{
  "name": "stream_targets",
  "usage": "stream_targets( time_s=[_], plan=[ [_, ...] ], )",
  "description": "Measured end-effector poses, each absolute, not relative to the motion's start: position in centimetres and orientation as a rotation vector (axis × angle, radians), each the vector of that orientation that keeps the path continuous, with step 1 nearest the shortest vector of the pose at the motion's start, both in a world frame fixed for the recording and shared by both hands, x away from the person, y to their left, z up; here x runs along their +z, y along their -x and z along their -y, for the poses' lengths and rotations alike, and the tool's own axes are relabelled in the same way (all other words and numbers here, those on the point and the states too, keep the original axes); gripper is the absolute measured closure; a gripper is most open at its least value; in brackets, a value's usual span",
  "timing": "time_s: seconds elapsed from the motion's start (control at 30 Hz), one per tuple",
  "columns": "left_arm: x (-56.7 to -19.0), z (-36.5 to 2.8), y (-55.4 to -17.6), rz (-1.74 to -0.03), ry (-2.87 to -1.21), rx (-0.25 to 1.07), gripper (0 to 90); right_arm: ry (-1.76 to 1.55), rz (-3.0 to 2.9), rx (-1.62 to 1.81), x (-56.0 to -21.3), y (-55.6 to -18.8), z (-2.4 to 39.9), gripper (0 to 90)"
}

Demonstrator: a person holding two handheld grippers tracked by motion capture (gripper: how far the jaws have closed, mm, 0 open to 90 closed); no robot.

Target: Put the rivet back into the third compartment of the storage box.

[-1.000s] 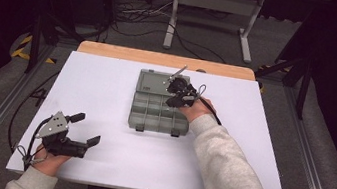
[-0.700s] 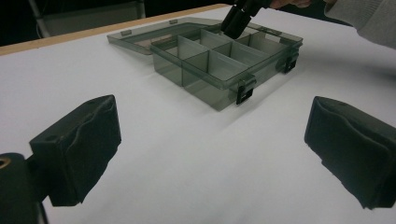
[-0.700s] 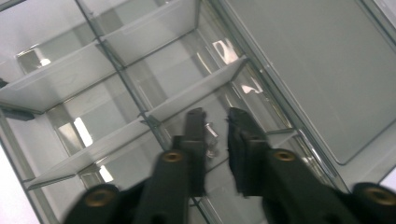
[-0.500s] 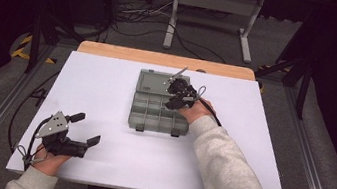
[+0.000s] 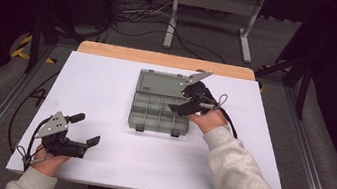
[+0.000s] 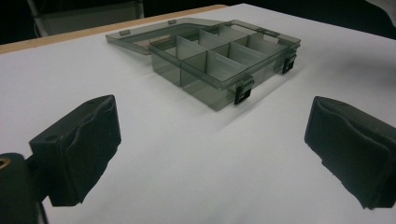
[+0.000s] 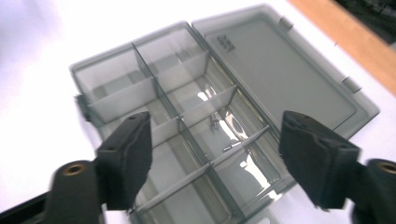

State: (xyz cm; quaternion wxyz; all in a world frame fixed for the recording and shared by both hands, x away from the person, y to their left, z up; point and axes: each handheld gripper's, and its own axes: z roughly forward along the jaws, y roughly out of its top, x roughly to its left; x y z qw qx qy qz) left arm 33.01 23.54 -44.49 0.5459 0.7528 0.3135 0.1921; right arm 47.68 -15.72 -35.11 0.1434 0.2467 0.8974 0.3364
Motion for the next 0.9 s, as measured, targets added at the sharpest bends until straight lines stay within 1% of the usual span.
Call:
stream_targets(
  time_s=[0.07, 0.1, 0.23, 0.37, 0.53, 0.63, 0.9],
  plan=[
    [-44.5, -23.5, -33.0, -0.741, -1.784, 0.458, 4.1, -0.699, -2.573, 0.994, -34.9, -47.3, 16.2, 22.4],
    [-44.4, -23.6, -33.0, -0.739, -1.777, 0.452, 4.1, -0.699, -2.543, 1.043, -34.7, -46.4, 17.1, 18.6],
    [-44.4, -23.7, -33.0, -0.736, -1.777, 0.451, 3.9, -0.679, -2.512, 1.102, -34.5, -44.9, 18.7, 13.6],
    [-44.4, -23.5, -32.9, -0.722, -1.779, 0.448, 3.9, -0.675, -2.482, 1.152, -34.6, -43.6, 20.0, 10.8],
    [-44.3, -23.5, -32.8, -0.713, -1.766, 0.443, 3.8, -0.663, -2.405, 1.237, -35.0, -41.6, 22.3, 4.8],
    [-44.3, -23.6, -32.8, -0.708, -1.770, 0.443, 3.8, -0.664, -2.389, 1.256, -35.3, -41.0, 23.0, 4.5],
    [-44.0, -23.7, -32.6, -0.676, -1.746, 0.432, 3.5, -0.680, -2.281, 1.377, -37.1, -37.9, 26.3, 2.2]
  ],
)
